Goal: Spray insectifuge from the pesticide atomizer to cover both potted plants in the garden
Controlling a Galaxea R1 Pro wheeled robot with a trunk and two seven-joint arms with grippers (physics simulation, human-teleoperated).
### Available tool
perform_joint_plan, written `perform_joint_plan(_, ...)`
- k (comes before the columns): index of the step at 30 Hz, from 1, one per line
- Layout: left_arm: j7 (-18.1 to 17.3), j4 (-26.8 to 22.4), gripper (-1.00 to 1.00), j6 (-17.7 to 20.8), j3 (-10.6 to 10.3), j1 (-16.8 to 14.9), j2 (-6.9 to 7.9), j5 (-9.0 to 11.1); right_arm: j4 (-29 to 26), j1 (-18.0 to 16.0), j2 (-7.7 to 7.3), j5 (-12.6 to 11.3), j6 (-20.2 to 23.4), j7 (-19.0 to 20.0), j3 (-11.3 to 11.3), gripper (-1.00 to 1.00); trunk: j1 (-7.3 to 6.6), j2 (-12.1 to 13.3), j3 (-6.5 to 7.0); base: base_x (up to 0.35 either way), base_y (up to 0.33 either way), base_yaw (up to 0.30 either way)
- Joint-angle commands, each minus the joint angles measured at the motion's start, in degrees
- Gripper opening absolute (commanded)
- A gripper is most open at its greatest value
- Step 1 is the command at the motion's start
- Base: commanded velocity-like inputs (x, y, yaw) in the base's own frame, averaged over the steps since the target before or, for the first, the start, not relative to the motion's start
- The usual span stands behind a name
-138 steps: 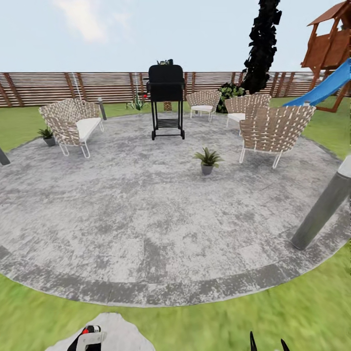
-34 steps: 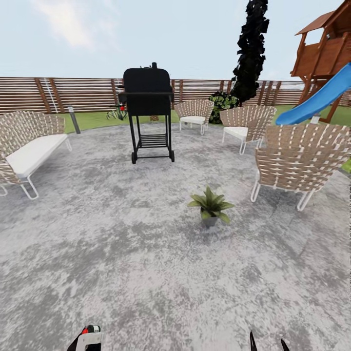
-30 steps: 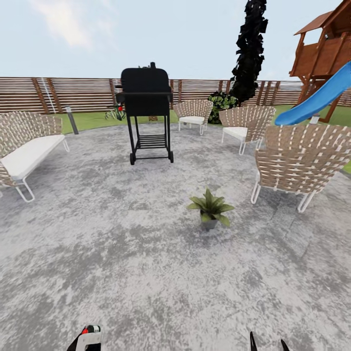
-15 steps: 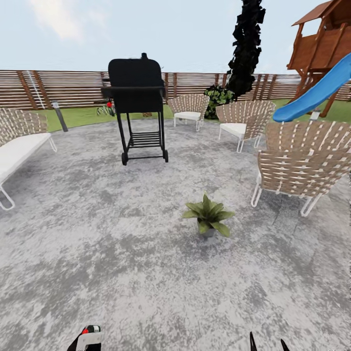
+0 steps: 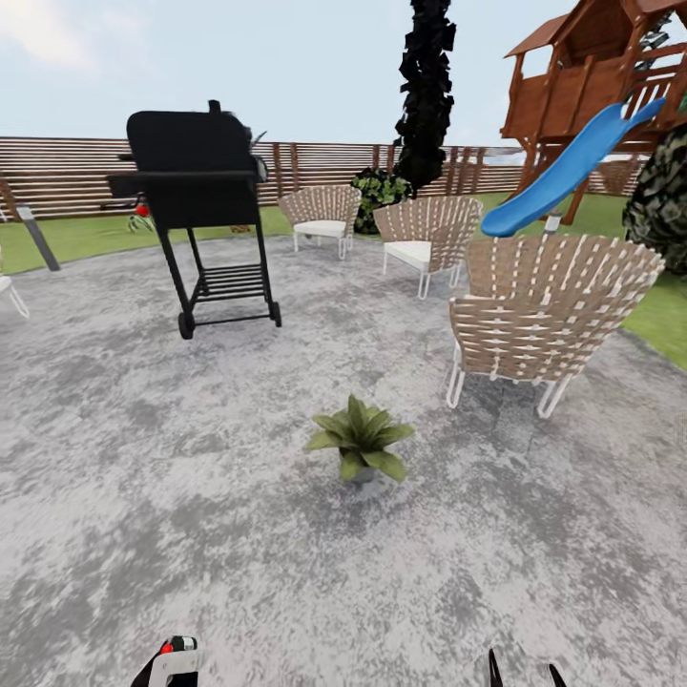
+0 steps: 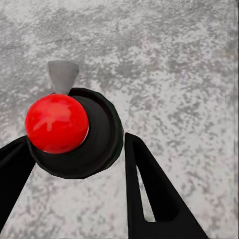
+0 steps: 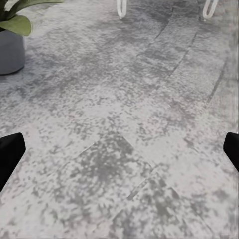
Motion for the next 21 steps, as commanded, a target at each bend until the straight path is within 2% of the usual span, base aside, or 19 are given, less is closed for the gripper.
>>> perform_joint_plan(1,0.01,0.01,-1.00,-0.18,0.07,-0.01,0.00,0.09,0.06,-0.05,0.00,0.10,-0.14,0.06,-0.16,1.00,0.02,-0.02,-0.05,0.279,-0.166,-0.266)
perform_joint_plan(10,0.01,0.01,-1.00,-0.18,0.09,-0.01,0.00,0.09,0.06,-0.05,-0.01,0.10,-0.14,0.02,-0.17,1.00,0.02,-0.02,-0.05,0.259,-0.129,-0.231)
perform_joint_plan(21,0.01,0.01,-1.00,-0.18,0.07,-0.01,0.00,0.01,0.06,-0.05,0.03,0.10,-0.21,-0.02,-0.16,1.00,0.02,-0.02,0.12,0.030,-0.007,-0.208)
